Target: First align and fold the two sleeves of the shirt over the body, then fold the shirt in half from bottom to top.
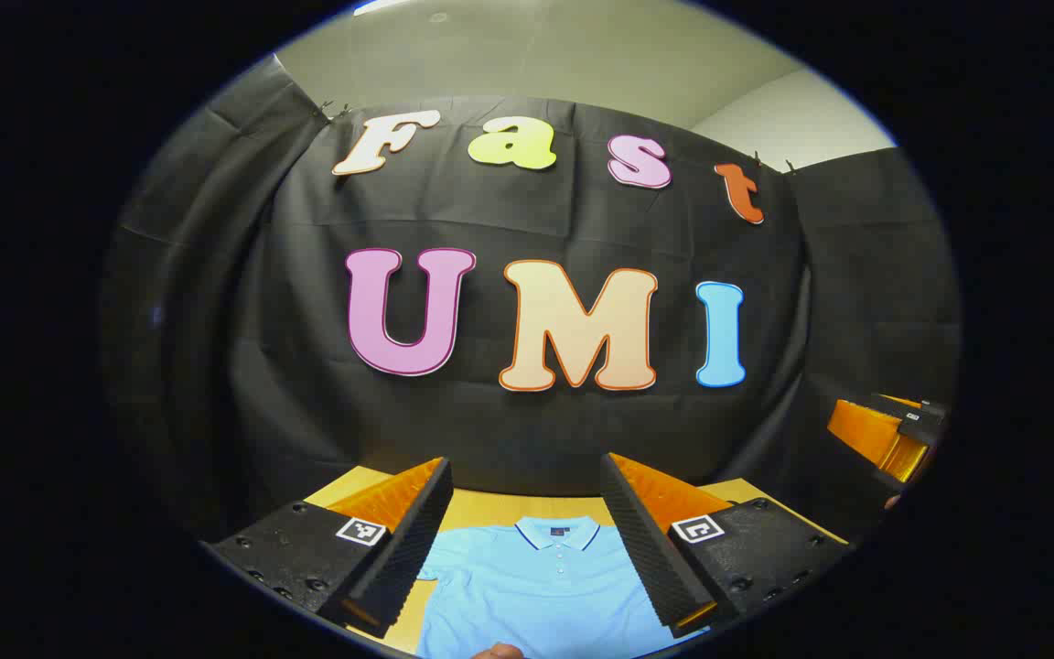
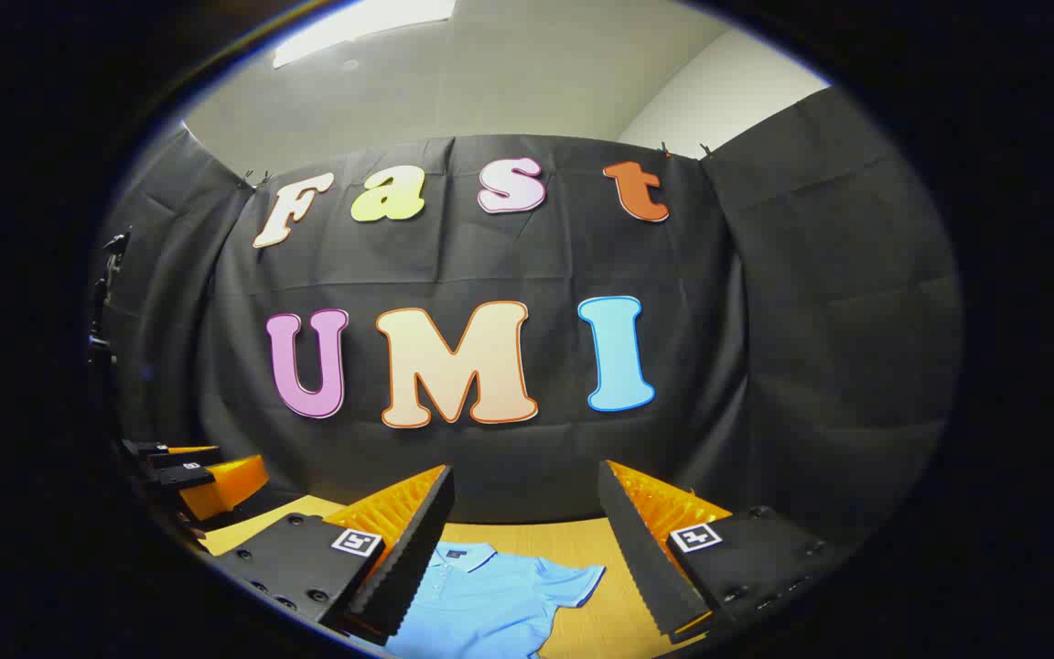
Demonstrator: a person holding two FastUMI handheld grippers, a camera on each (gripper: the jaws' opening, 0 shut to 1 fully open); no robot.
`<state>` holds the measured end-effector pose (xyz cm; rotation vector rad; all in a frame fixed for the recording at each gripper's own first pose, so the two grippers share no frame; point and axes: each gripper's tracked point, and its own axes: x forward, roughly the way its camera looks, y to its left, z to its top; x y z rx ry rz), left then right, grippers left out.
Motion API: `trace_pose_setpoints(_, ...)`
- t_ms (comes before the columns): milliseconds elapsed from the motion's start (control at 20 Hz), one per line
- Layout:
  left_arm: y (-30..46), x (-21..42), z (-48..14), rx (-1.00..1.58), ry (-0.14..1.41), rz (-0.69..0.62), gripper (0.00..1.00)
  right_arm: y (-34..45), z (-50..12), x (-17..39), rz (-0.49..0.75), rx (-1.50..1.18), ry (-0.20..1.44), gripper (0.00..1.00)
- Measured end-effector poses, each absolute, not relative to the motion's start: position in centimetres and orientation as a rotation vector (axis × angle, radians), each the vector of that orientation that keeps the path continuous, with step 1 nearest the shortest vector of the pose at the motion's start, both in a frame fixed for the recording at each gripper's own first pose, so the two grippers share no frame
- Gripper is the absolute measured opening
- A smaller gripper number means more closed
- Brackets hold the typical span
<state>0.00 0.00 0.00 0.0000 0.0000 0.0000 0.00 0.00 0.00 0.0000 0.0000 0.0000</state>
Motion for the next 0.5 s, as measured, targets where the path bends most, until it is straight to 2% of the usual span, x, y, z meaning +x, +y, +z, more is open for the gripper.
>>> trace_pose_setpoints(500,1.7,-0.6,-0.9,0.03,0.02,0.004,0.97,1.8,0.8,-0.2,0.009,-0.046,-0.028,0.98)
